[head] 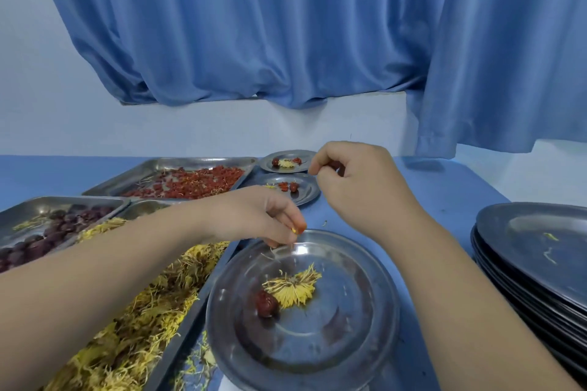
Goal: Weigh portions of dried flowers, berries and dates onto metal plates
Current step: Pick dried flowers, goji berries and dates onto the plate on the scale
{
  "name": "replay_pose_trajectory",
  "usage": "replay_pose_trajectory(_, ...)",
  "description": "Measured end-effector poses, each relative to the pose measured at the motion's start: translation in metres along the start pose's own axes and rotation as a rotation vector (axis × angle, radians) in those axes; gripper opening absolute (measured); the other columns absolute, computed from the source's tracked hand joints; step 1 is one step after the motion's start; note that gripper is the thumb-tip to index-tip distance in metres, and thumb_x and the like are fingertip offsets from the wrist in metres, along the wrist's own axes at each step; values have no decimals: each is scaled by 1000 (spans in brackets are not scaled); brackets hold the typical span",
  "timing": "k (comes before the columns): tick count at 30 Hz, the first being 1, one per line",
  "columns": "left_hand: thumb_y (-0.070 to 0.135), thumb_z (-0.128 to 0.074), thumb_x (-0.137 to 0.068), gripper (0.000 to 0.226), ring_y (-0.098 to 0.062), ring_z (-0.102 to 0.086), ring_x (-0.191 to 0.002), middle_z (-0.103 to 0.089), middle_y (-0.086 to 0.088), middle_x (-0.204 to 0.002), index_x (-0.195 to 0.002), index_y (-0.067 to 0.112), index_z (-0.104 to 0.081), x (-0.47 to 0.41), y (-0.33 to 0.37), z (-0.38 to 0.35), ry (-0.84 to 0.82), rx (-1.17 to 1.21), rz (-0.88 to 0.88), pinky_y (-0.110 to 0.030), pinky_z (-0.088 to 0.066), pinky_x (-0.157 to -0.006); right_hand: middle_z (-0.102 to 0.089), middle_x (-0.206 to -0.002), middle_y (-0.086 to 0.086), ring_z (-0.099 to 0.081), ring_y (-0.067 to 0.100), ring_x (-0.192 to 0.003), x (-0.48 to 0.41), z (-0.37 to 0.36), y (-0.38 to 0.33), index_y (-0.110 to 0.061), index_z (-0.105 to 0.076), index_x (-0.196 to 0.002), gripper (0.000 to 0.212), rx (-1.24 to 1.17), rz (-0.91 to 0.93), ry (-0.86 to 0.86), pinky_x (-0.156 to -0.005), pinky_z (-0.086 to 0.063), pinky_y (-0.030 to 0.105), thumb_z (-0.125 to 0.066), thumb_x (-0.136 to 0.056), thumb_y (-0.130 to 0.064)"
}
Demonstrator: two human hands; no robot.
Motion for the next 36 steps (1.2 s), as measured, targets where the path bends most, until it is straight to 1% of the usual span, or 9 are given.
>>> replay_pose_trajectory(4,-1,-57,-90,25,-26,-69,-95,-72,-10,-105,-108,11,-69,8,11,-5,-1,-7,2,-39,-56,-92,-53,-56,-32,-47,-5,-51,-1,-1,-5,-22,-68,-75,22,-22,7,-43,-49,-31,20,-49,-79,-12)
replay_pose_trajectory(7,-7,-54,-82,35,-23,-69,-98,-74,-4,-101,-105,14,-70,9,13,-5,29,-79,10,-43,-55,-92,-53,-53,-20,-46,1,-51,-1,-1,-6,-22,-68,-74,22,-30,11,-52,-52,-36,22,-49,-79,-11)
replay_pose_trajectory(12,-4,-62,-84,30,-13,-71,-81,-75,5,-89,-95,23,-71,8,14,-2,140,-176,-20,-29,-58,-77,-51,-52,-17,-45,2,-49,-1,1,-4,-23,-69,-75,22,-12,-5,-84,-52,-35,21,-49,-78,-11)
replay_pose_trajectory(16,8,-73,-80,21,4,-62,-63,-70,15,-78,-88,27,-71,7,11,-5,143,-260,-23,-12,-45,-58,-54,-53,-15,-47,5,-49,-1,8,-4,-23,-68,-73,22,-15,-20,-67,-51,-39,24,-50,-76,-12)
replay_pose_trajectory(21,21,-80,-76,18,-2,-62,-67,-70,6,-80,-85,31,-69,13,11,6,191,-302,-31,-21,-49,-64,-55,-54,-29,-50,-1,-49,-2,12,-8,-24,-67,-73,21,59,-12,-107,-47,-34,19,-49,-76,-15)
replay_pose_trajectory(23,23,-82,-75,17,2,-58,-61,-67,10,-71,-82,30,-68,18,11,7,207,-312,-46,-15,-45,-59,-55,-54,-31,-51,-3,-49,0,13,-13,-24,-67,-73,21,75,1,-123,-47,-34,19,-49,-76,-15)
replay_pose_trajectory(28,23,-82,-75,19,4,-53,-57,-60,13,-68,-77,26,-64,25,14,1,250,-345,-64,-14,-42,-58,-55,-57,-11,-49,8,-53,7,25,-36,-24,-68,-77,22,163,35,-70,-52,-36,23,-48,-78,-14)
replay_pose_trajectory(32,19,-82,-74,23,4,-49,-53,-57,12,-65,-72,25,-60,24,19,-2,275,-378,-70,-12,-40,-54,-58,-68,-6,-55,20,-70,21,30,-72,-23,-67,-80,20,232,97,18,-61,-47,30,-48,-80,-15)
replay_pose_trajectory(36,17,-77,-75,22,5,-54,-55,-62,17,-60,-70,30,-60,29,24,-3,248,-345,-74,-13,-41,-57,-61,-68,-5,-55,19,-67,46,36,-87,-23,-63,-76,17,176,105,106,-58,-48,32,-47,-78,-17)
Point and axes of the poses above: each hand's wrist, its own x-axis away from the middle knuckle, its own z-axis out of the back of the hand, y = z × x, the point moved 8 cm from there along -x, towards the middle knuckle
